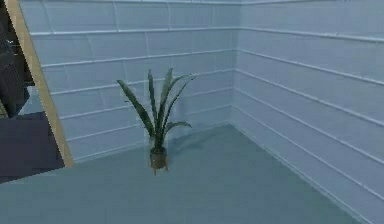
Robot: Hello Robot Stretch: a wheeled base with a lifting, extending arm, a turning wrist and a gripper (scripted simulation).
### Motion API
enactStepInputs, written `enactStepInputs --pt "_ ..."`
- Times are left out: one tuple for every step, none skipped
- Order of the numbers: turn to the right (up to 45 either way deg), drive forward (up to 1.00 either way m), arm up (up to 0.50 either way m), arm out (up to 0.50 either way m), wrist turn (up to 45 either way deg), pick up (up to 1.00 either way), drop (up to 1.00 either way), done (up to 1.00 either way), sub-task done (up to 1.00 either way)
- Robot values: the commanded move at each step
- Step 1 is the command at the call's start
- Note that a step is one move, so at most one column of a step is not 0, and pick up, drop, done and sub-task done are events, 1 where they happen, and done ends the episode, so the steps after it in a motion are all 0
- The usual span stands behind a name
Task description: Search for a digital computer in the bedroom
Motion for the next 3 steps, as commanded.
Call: enactStepInputs --pt "3.0 0.00 0.00 0.00 0.0 0.00 0.00 0.00 0.00" --pt "0.0 0.15 0.00 0.00 0.0 0.00 0.00 0.00 0.00" --pt "45.0 0.00 0.00 0.00 0.0 0.00 0.00 0.00 0.00"
